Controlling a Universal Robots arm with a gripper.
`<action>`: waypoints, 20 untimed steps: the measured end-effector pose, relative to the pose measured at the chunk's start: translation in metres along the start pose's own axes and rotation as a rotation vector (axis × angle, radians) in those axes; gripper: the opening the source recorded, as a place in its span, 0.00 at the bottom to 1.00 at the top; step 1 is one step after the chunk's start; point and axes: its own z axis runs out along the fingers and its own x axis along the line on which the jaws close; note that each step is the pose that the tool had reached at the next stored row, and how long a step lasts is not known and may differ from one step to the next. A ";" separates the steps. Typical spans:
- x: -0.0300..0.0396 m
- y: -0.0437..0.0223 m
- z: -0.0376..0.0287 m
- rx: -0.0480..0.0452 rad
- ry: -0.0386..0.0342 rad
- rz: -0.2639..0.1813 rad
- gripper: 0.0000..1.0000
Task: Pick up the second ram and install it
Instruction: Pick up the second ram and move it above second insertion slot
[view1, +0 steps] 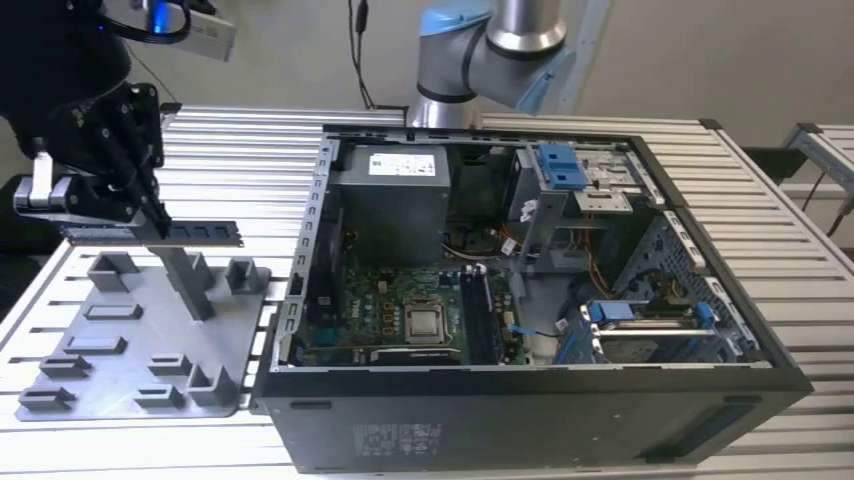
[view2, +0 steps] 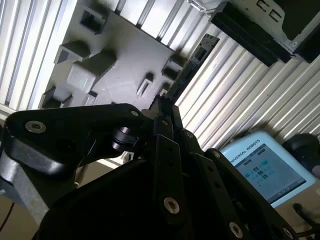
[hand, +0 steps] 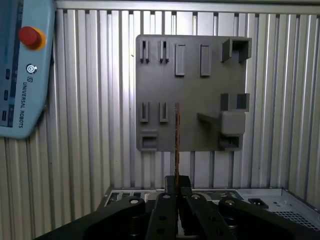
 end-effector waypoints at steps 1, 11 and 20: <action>-0.0001 -0.0043 0.0001 0.0000 0.0000 0.000 0.14; -0.0005 -0.0421 0.0010 0.0001 -0.0001 0.000 0.14; -0.0009 -0.0723 0.0016 0.0000 -0.0001 0.000 0.14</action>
